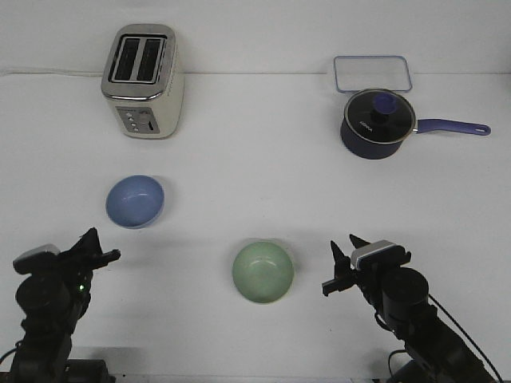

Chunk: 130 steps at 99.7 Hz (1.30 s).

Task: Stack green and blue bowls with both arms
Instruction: 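Open the right gripper and withdraw it from the green bowl, then reach the left gripper to the light blue bowl rim and grasp it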

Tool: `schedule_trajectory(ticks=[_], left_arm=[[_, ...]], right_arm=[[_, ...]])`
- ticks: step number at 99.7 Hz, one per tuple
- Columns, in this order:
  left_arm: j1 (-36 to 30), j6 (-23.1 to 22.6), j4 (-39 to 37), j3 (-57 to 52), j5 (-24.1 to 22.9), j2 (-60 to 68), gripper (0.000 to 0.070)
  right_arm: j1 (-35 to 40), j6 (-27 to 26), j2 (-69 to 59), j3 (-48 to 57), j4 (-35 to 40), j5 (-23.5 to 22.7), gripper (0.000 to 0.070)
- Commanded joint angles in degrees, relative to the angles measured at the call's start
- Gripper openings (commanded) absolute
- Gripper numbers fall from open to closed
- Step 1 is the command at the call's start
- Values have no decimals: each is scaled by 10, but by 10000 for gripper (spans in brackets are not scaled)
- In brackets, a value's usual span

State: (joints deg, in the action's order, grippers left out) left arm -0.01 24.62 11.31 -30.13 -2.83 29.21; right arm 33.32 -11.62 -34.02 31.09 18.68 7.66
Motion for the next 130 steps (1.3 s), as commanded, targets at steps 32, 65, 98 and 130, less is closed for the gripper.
schedule_trajectory(ticks=[32, 65, 98, 130], left_arm=[[10, 0, 11, -140, 28, 304, 474], [59, -14, -9, -161, 38, 442, 474], [75, -17, -46, -162, 65, 515, 384], [75, -43, -56, -164, 76, 528, 13]], right_arm=[[4, -16, 41, -15, 24, -1, 283], [4, -7, 40, -15, 24, -2, 283], [4, -5, 40, -15, 24, -1, 283], [4, -6, 40, -15, 24, -1, 283]])
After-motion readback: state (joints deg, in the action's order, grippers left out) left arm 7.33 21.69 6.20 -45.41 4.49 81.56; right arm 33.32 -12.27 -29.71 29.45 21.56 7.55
